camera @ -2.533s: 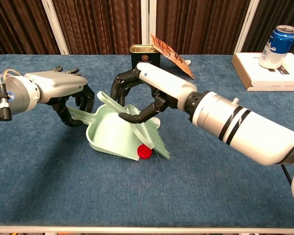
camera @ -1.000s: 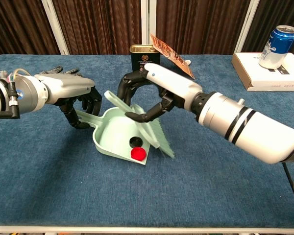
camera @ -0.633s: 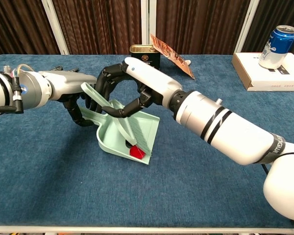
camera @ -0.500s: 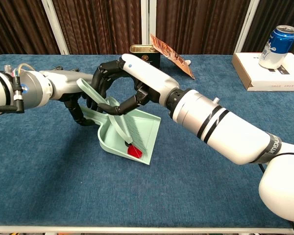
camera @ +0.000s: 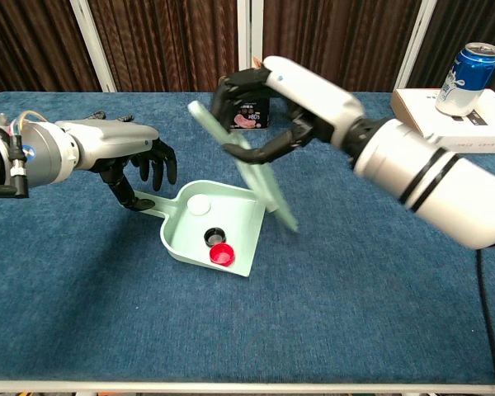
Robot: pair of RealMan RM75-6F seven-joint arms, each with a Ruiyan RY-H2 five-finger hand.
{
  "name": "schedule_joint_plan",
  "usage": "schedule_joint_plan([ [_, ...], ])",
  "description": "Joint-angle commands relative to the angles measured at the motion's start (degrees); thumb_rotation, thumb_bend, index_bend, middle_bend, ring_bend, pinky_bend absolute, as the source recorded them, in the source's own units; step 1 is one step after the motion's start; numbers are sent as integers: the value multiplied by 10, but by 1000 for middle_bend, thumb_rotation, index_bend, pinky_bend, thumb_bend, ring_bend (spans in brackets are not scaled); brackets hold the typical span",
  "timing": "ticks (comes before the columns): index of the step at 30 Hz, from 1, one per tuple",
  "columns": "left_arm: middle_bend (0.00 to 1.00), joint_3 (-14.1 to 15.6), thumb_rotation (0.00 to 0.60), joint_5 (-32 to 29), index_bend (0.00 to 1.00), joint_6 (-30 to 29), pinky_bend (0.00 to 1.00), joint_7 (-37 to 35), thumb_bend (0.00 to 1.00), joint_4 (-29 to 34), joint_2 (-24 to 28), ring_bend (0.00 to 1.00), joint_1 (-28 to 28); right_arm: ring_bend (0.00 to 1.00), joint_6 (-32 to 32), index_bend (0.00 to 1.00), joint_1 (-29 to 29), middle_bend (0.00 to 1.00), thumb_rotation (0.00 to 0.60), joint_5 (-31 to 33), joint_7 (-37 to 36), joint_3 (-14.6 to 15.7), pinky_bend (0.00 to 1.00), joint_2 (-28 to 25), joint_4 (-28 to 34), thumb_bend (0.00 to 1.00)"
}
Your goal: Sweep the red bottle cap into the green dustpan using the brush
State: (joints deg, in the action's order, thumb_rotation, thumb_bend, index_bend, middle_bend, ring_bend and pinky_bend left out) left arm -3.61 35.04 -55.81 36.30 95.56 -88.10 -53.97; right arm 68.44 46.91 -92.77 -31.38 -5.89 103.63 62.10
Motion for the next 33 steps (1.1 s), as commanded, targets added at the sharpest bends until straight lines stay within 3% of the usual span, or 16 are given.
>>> schedule_joint_plan([
  [1, 299, 1, 600, 5, 228, -4, 243, -3, 293, 10, 9, 255, 4, 311, -9, 847, -22, 685, 600, -6, 42, 28, 49, -72, 36, 628],
  [7, 261, -2, 600, 60, 191, -56, 241, -35, 276, 31, 41, 198, 36, 254, -73, 770, -29, 642, 600, -9, 137, 73, 11, -173, 81, 589],
  [11, 261, 0, 600, 106, 191, -94, 231, -68, 260, 27, 65, 188, 68, 162, -143, 573, -25, 516, 600, 14, 238, 90, 0, -210, 114, 465],
  [13, 261, 0, 600, 127, 191, -107, 227, -91, 252, 21, 77, 188, 85, 112, -169, 458, -27, 449, 600, 34, 283, 92, 0, -212, 127, 409],
  [16, 261, 2, 600, 152, 190, -120, 221, -121, 243, 12, 94, 188, 109, 63, -197, 363, -30, 376, 600, 62, 323, 92, 0, -208, 138, 364],
  [18, 261, 5, 600, 167, 191, -127, 218, -139, 227, 6, 104, 188, 123, 20, -205, 240, -33, 300, 600, 76, 347, 90, 0, -209, 145, 327],
  [21, 261, 12, 600, 193, 190, -138, 217, -169, 186, -11, 120, 188, 149, 0, -200, 51, -45, 189, 600, 100, 371, 83, 0, -220, 162, 157],
  [24, 261, 20, 600, 216, 190, -157, 217, -197, 155, -31, 134, 188, 179, 0, -147, 0, -73, 146, 600, 108, 366, 71, 0, -236, 175, 43],
  [26, 261, 26, 600, 235, 191, -176, 215, -224, 152, -46, 142, 188, 204, 0, -100, 0, -101, 152, 600, 108, 346, 66, 0, -257, 183, 63],
  [30, 261, 39, 600, 270, 195, -209, 208, -277, 152, -80, 153, 188, 252, 0, -26, 0, -156, 193, 600, 115, 290, 63, 0, -306, 197, 264],
  [33, 262, 48, 600, 284, 204, -232, 200, -298, 152, -102, 161, 188, 287, 0, 27, 0, -203, 191, 600, 118, 262, 68, 0, -342, 207, 296],
])
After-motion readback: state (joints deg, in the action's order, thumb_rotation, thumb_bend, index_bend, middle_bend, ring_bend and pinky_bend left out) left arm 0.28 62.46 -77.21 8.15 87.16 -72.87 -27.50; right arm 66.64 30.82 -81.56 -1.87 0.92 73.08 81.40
